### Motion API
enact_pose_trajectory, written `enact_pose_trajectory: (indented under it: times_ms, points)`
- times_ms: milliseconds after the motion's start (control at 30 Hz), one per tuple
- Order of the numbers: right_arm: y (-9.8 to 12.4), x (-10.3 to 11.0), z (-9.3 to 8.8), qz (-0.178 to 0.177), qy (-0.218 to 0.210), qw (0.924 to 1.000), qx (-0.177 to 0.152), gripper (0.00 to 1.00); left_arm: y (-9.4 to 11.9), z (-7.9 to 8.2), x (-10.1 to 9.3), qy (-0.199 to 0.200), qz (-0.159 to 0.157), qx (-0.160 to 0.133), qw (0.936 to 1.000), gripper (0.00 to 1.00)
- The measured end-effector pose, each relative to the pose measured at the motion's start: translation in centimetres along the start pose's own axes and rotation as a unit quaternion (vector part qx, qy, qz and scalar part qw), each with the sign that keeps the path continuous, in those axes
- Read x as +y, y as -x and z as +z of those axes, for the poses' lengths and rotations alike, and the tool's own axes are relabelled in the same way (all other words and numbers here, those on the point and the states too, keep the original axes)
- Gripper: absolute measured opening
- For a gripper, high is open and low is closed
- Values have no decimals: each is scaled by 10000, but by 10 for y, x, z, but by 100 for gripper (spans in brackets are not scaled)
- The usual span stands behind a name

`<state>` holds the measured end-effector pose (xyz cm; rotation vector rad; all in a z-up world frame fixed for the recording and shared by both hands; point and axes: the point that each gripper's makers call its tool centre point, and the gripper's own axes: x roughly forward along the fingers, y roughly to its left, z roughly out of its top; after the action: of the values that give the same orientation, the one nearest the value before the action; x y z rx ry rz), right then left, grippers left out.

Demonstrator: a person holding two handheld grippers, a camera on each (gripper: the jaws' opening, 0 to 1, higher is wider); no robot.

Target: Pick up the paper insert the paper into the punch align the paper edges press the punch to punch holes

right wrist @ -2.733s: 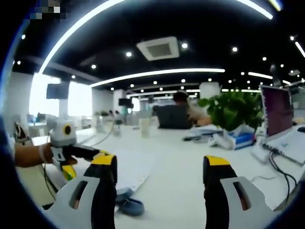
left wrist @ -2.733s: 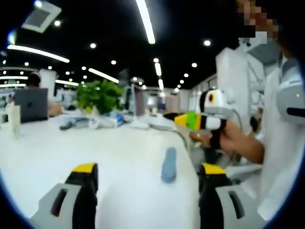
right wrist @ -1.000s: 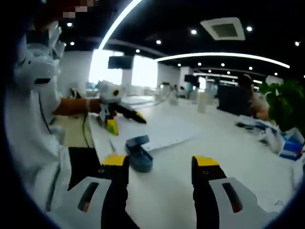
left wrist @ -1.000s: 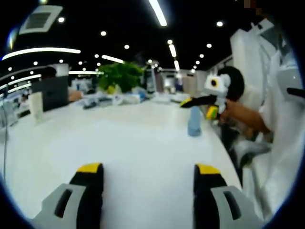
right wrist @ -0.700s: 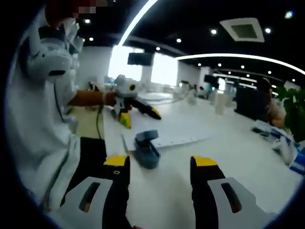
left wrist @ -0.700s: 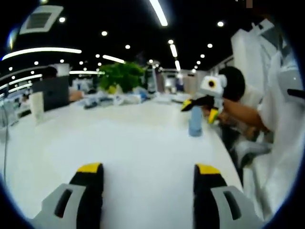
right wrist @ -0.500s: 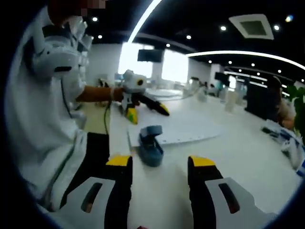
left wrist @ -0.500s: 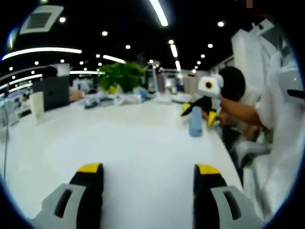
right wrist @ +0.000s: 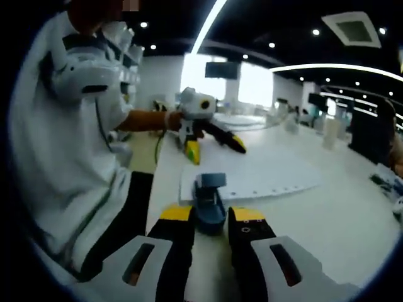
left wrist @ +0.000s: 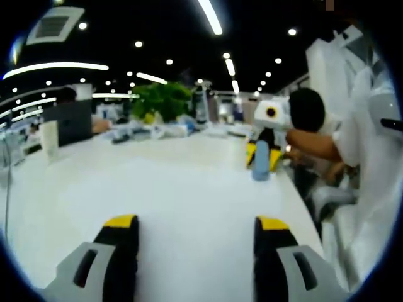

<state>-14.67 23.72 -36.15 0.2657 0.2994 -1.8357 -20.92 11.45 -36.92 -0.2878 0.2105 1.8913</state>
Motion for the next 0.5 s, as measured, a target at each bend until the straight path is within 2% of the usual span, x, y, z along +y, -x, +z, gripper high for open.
enact_pose_trajectory:
  times_ms: [133, 200, 233, 500]
  points:
    - [-1, 2, -3, 47, 16, 10000, 66, 25, 0, 0, -1, 1, 9, 0, 10000, 74]
    - [-6, 5, -8, 80, 69, 9997, 209, 24, 0, 0, 2, 5, 17, -1, 10000, 74]
    - [-6, 9, -10, 170, -44, 9996, 237, 23, 0, -1, 4, 9, 18, -1, 10000, 74]
    - [-6, 12, -8, 313, 39, 9994, 163, 22, 0, -2, 10, 12, 37, -3, 10000, 73]
